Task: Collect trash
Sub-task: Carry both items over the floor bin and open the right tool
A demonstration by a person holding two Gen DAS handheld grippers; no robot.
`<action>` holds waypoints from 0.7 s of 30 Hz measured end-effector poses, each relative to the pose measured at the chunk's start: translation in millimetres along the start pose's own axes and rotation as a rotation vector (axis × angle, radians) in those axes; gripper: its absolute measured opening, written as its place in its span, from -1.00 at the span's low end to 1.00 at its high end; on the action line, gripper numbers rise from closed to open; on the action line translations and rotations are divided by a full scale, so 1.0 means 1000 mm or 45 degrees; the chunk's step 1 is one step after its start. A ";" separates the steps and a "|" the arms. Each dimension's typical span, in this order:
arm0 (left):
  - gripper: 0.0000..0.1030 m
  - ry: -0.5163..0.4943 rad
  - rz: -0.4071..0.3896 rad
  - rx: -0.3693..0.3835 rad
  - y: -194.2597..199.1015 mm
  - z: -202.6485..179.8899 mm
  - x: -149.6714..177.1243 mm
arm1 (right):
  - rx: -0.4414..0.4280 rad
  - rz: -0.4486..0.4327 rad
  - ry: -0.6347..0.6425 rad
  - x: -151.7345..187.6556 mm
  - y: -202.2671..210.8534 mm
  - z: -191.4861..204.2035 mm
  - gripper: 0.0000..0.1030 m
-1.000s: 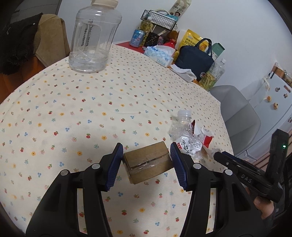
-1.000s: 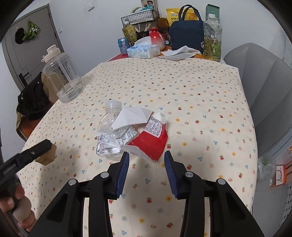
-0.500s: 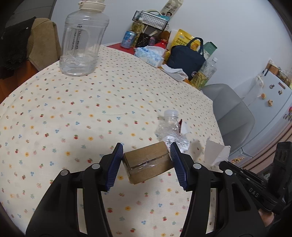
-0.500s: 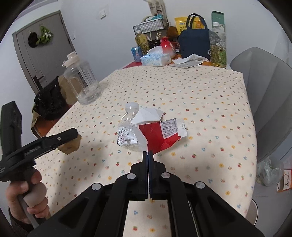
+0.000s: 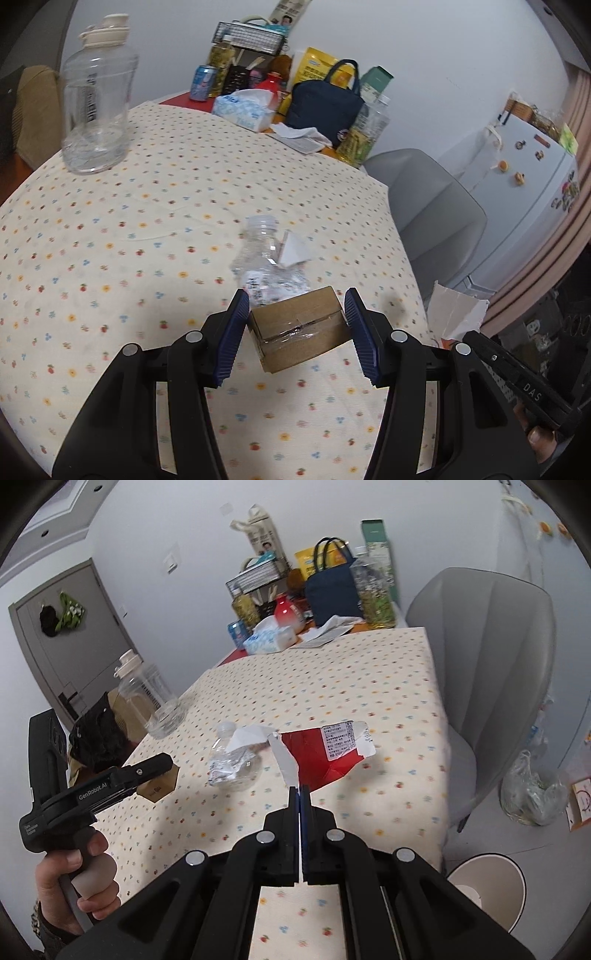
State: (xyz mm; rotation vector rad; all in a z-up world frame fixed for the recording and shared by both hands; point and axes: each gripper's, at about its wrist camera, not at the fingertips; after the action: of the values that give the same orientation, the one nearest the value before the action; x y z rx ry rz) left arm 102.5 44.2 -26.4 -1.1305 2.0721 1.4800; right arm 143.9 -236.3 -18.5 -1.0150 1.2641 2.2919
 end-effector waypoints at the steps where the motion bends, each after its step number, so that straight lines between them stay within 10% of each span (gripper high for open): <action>1: 0.05 -0.016 0.006 0.010 -0.003 -0.007 0.000 | 0.011 -0.012 -0.017 0.000 0.006 -0.008 -0.97; 21: 0.05 -0.257 0.144 0.171 -0.057 -0.132 0.030 | 0.200 -0.063 -0.291 0.041 0.066 -0.138 -0.96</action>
State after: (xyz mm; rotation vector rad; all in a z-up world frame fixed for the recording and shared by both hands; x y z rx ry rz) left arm 148.6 -94.5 -30.4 -0.7914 2.0876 1.4168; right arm 136.4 -389.8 -57.5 -0.7009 1.2847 2.1604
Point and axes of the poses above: each gripper's, at about its wrist camera, not at the fingertips, and y roughly against the way its jaws point, z to its left, x to its underside
